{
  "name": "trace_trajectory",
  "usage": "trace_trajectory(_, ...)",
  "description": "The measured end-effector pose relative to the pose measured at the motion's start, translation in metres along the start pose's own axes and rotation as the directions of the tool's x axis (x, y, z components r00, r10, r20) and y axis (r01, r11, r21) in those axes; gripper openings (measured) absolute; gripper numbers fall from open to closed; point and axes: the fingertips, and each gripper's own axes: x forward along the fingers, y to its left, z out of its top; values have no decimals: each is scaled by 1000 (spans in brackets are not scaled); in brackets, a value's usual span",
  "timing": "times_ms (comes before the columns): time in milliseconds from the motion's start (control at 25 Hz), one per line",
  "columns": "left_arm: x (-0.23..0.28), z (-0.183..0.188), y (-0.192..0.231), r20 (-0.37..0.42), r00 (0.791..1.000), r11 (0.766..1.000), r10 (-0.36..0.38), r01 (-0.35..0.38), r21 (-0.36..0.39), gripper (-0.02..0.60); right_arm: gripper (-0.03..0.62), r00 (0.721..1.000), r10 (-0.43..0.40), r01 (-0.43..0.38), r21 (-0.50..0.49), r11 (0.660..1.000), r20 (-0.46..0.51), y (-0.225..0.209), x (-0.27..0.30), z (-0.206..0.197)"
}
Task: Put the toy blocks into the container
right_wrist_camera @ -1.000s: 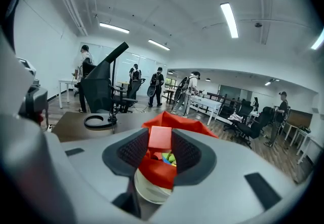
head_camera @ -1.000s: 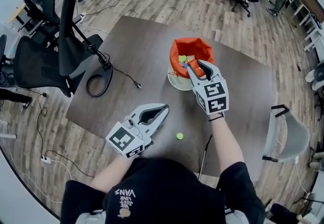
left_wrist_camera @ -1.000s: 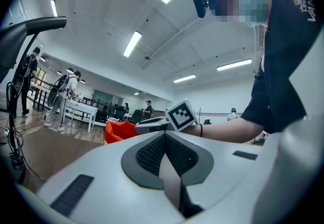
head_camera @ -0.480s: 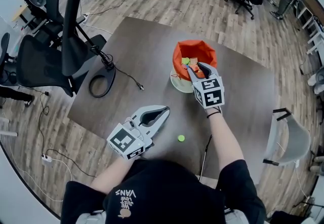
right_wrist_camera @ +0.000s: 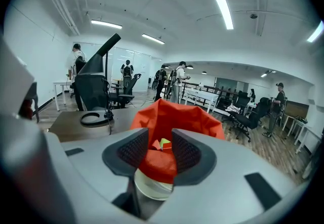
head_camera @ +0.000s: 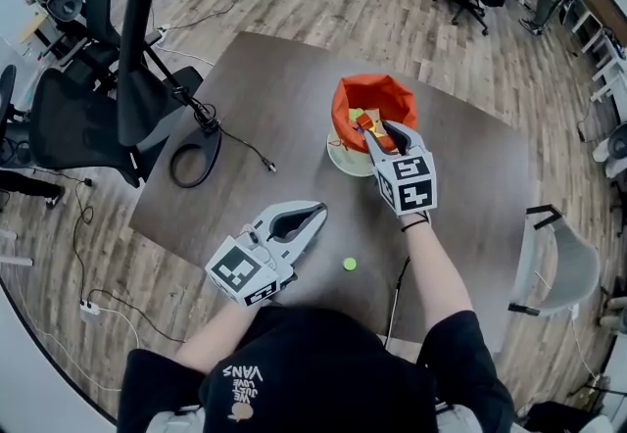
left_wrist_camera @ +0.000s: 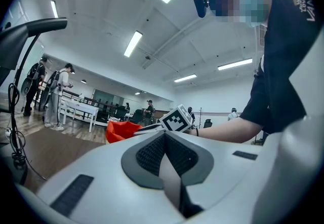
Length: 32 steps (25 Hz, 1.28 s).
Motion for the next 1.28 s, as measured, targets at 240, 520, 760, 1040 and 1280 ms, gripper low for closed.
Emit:
trace_trajectory(240,0,3,0,10,1000,1000,-7,7,4,11,82,997,-12,11,15,1000,70,6,-26,8)
trace_trajectory(520,0,6,-3,14,1000,1000,-19,18,9,11,31,986,-15,10,28,1000,166,23,-68,20)
trace_trajectory(760,2,8,-7,22,999,999,-42,41,10,11,20,977,-29,17,57,998,212,31,-95,21)
trace_trajectory(1040,4,10,-11,29,998,998,-57,56,13,11,18,966,-42,15,108,994,253,46,-131,18)
trace_trajectory(1280,6,12,-17,33,996,997,-81,81,16,11,18,962,-63,31,125,992,264,53,-155,13)
